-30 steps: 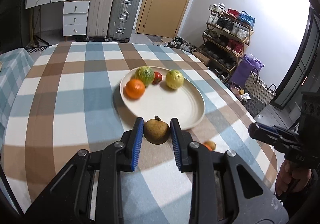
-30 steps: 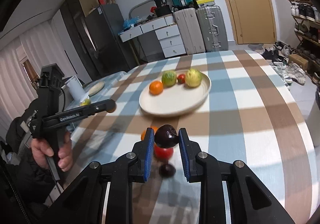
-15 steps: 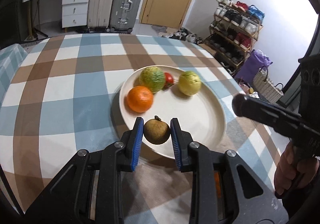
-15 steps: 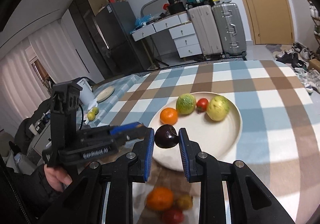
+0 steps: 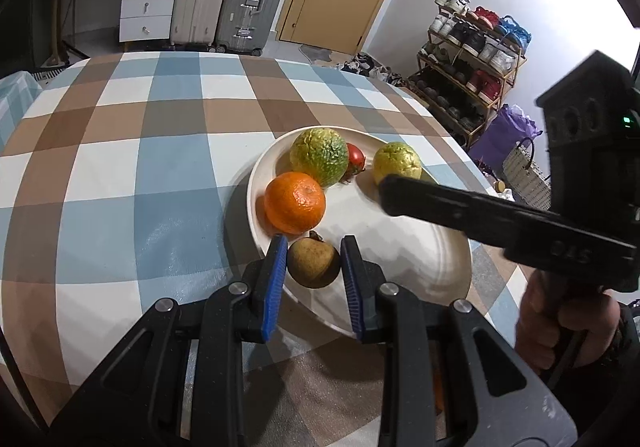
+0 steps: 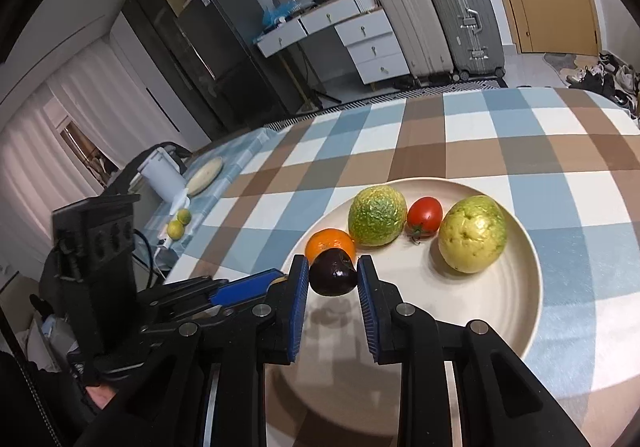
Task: Organize fruits
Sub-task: 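Carry the kiwi and dark plum onto the cream plate, then open both grippers on the plate and withdraw them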
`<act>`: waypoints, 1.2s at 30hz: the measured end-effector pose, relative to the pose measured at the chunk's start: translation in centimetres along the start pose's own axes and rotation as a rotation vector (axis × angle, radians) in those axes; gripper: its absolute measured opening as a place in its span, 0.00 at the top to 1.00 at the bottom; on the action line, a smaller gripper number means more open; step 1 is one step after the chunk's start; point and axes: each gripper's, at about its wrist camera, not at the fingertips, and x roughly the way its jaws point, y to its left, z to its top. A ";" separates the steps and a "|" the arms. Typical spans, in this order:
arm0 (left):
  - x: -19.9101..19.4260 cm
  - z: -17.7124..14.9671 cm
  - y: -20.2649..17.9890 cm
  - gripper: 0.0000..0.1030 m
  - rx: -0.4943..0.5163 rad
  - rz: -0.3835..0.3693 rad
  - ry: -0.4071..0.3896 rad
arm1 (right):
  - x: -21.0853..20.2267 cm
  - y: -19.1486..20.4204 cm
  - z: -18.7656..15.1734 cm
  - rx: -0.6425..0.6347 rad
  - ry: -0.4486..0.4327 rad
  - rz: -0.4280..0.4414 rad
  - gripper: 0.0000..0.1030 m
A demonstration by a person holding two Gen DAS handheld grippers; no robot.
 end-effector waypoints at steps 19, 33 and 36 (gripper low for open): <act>0.7 -0.2 0.0 0.76 0.011 -0.031 -0.009 | 4.0 -1.6 0.5 0.058 0.073 -0.042 0.75; -0.6 0.1 -0.5 0.36 0.019 -0.030 -0.063 | 1.3 -1.3 1.2 0.066 0.005 -0.014 0.47; -1.6 0.4 -0.7 0.34 0.013 -0.017 -0.088 | -1.2 -1.3 1.1 0.074 -0.046 -0.016 0.34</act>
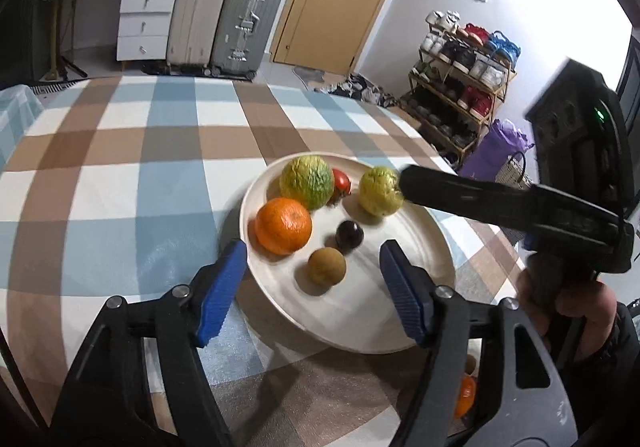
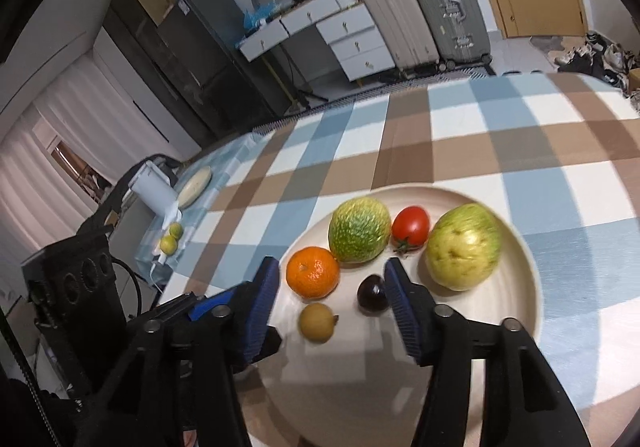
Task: Organize fruits
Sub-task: 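Open both grippers on the plate and withdraw them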
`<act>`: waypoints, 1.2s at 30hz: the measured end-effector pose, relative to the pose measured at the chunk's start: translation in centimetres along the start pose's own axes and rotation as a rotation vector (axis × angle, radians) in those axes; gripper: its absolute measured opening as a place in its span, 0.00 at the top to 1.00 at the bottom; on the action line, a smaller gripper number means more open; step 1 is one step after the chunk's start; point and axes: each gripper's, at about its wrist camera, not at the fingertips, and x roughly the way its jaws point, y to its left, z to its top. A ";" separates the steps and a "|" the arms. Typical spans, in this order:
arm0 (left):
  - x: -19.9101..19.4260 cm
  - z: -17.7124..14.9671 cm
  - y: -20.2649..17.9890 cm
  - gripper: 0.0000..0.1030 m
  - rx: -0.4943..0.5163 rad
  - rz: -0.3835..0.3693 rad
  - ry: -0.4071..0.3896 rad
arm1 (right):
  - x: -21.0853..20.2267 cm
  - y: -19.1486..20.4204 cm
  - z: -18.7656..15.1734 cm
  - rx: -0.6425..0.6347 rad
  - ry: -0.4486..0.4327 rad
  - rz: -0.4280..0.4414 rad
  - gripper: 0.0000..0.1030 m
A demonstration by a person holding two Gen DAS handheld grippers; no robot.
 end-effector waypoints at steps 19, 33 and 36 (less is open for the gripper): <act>-8.9 -2.8 -6.8 0.02 0.073 0.132 -0.062 | -13.9 2.6 -5.9 -0.018 -0.193 -0.008 0.02; -13.8 -5.8 -11.4 0.01 0.124 0.175 -0.102 | -18.4 5.0 -11.1 -0.070 -0.253 -0.050 0.00; -14.6 -6.5 -11.7 0.01 0.121 0.174 -0.104 | -19.0 5.2 -11.9 -0.072 -0.263 -0.055 0.00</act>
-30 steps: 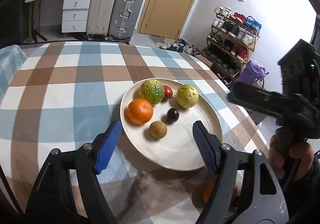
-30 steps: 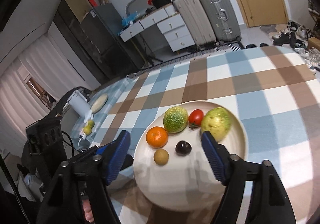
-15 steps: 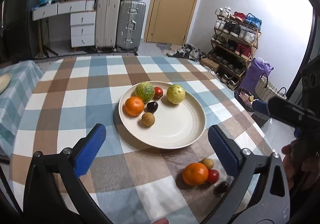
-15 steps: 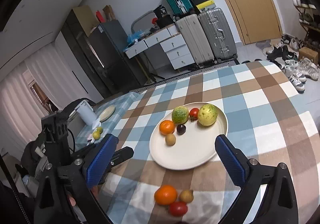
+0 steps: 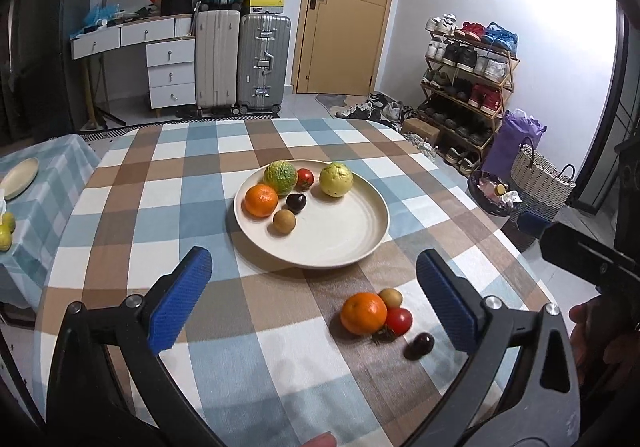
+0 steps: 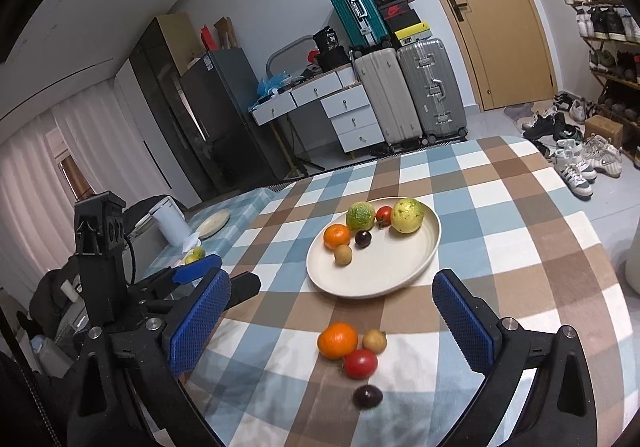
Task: Organize fruits
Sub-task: 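Open both grippers on the plate and withdraw them, then grasp the large orange with the left gripper while the right gripper grasps the second dark plum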
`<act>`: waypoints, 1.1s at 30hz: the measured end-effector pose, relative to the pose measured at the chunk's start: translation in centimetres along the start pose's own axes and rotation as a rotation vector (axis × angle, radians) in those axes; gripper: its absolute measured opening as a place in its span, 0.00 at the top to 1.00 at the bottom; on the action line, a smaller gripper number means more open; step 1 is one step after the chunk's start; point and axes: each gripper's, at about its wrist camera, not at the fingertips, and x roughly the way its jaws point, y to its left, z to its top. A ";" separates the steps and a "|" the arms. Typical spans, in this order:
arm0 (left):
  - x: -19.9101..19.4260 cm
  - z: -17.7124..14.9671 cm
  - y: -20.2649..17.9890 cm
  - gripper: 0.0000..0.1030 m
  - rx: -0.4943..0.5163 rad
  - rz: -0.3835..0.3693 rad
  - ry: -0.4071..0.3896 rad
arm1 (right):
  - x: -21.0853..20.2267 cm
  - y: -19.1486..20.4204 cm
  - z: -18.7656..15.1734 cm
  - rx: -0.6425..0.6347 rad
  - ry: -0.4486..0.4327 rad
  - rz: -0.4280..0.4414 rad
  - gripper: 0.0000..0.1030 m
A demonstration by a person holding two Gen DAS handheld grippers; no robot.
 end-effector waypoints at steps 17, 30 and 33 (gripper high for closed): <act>-1.4 -4.5 0.8 0.01 -0.049 -0.006 0.037 | -1.1 1.4 -5.1 -0.037 0.063 -0.063 0.00; 1.3 -6.9 2.4 0.01 -0.085 -0.024 0.094 | 2.5 -0.6 -8.7 0.011 0.195 -0.055 0.05; 2.1 -7.2 2.6 0.01 -0.088 -0.028 0.112 | 3.5 -0.8 -9.2 0.006 0.233 -0.054 0.16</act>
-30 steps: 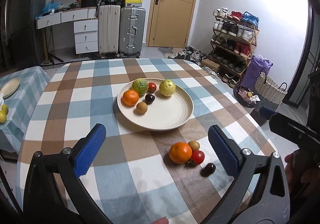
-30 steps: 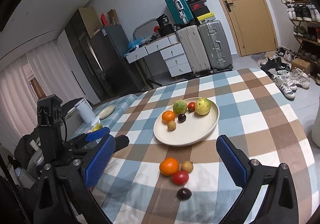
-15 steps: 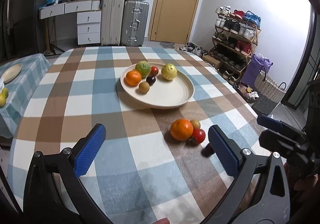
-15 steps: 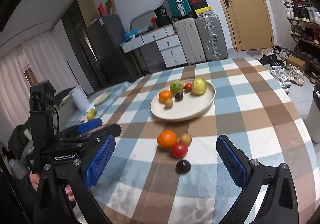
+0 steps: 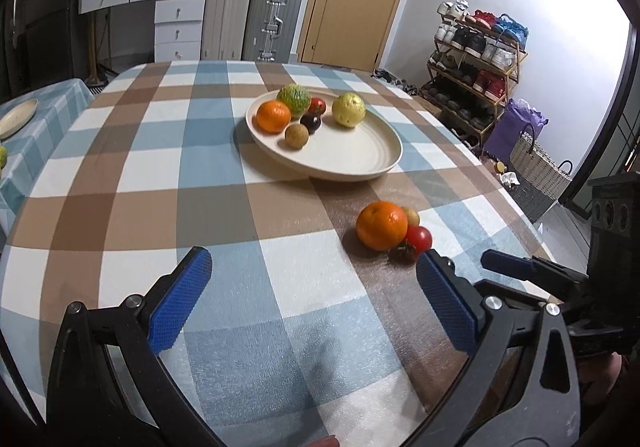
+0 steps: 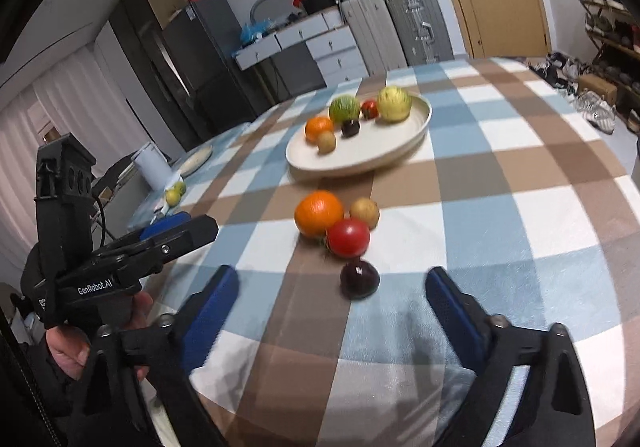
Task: Organize fruits
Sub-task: 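Grasp the large orange with the left gripper while the right gripper grasps the second dark plum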
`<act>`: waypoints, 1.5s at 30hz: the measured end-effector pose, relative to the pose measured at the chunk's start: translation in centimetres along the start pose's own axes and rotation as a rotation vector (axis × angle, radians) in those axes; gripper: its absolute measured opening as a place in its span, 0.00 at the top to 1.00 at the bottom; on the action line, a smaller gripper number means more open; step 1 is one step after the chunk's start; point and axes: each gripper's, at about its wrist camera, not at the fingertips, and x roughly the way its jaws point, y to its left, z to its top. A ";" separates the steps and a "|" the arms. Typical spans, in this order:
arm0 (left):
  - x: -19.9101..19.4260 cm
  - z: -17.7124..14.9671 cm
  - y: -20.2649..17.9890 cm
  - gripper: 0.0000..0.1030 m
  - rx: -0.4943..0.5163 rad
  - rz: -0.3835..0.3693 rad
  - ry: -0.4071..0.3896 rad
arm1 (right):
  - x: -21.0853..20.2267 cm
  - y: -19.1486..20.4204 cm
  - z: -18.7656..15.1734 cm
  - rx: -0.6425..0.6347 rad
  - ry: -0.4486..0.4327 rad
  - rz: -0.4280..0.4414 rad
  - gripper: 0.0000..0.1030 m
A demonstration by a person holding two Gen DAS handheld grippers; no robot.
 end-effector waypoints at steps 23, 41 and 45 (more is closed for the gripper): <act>2.1 -0.1 0.2 0.01 0.010 -0.005 0.029 | 2.4 -0.8 0.2 -0.017 0.071 -0.052 0.75; 7.4 3.3 -1.9 0.01 -0.001 -0.157 0.145 | -1.4 -3.6 1.1 0.046 -0.055 -0.011 0.75; 8.4 3.6 -1.9 0.07 -0.013 -0.183 0.158 | -1.4 -4.2 1.3 0.049 -0.061 -0.003 0.75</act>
